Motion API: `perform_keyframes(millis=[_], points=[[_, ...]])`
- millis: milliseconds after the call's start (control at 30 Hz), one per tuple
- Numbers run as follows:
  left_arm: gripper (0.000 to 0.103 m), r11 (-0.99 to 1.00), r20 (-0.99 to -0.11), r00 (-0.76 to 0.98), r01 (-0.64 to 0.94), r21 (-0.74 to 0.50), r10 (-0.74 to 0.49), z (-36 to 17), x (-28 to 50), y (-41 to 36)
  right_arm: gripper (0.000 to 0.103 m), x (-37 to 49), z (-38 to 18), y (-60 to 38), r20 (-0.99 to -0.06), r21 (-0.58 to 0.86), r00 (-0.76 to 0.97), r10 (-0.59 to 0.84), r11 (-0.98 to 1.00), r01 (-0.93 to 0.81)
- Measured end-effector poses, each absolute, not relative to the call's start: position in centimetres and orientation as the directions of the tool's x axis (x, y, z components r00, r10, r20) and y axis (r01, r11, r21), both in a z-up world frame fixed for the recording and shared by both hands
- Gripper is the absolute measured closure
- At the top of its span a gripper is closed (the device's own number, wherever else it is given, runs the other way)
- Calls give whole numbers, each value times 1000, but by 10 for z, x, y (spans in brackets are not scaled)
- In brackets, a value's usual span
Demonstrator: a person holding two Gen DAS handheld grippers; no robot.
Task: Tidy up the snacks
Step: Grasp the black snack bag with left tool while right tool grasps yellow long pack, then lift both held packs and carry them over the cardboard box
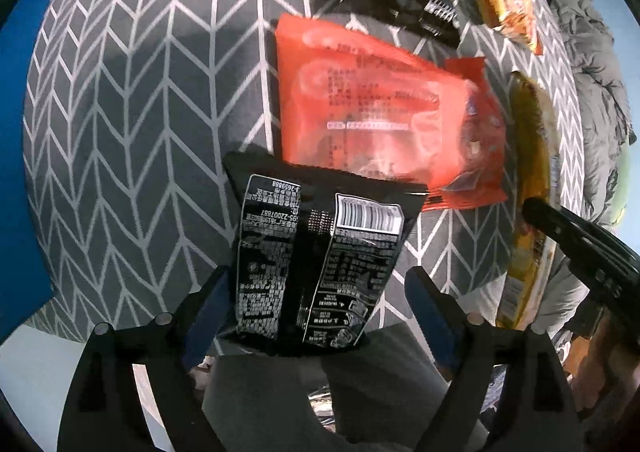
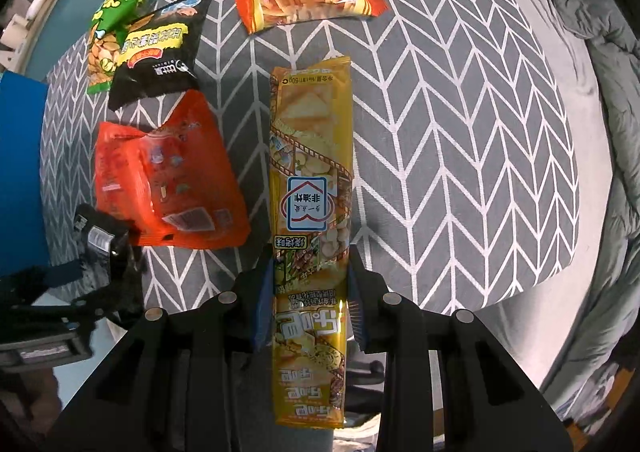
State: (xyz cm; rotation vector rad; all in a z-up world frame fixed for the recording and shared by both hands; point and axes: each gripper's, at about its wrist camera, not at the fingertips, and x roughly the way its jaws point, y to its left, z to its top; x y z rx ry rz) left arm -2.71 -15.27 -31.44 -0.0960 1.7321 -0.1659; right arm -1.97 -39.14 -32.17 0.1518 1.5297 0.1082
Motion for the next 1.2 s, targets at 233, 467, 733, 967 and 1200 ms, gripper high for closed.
perform_keyframes(millis=[233, 467, 733, 967, 1200], points=[[20, 992, -978, -167, 13, -128, -124, -330, -21, -156, 72, -10, -320, -393, -984, 171, 43, 171, 985, 0], [39, 989, -987, -139, 116, -95, -79, -323, -10, -163, 72, -5, -316, -389, -985, 166, 51, 167, 986, -24], [39, 986, -990, -107, 130, -106, -93, -291, 0, -153, 72, -4, -292, -377, -985, 157, 56, 161, 985, -66], [39, 987, -995, -43, 128, -99, -94, -259, 11, -133, 72, 1, -265, -363, -986, 139, 71, 150, 981, -136], [39, 985, -997, 49, 169, -42, -51, -220, 17, -113, 72, 8, -240, -344, -986, 131, 77, 151, 968, -214]])
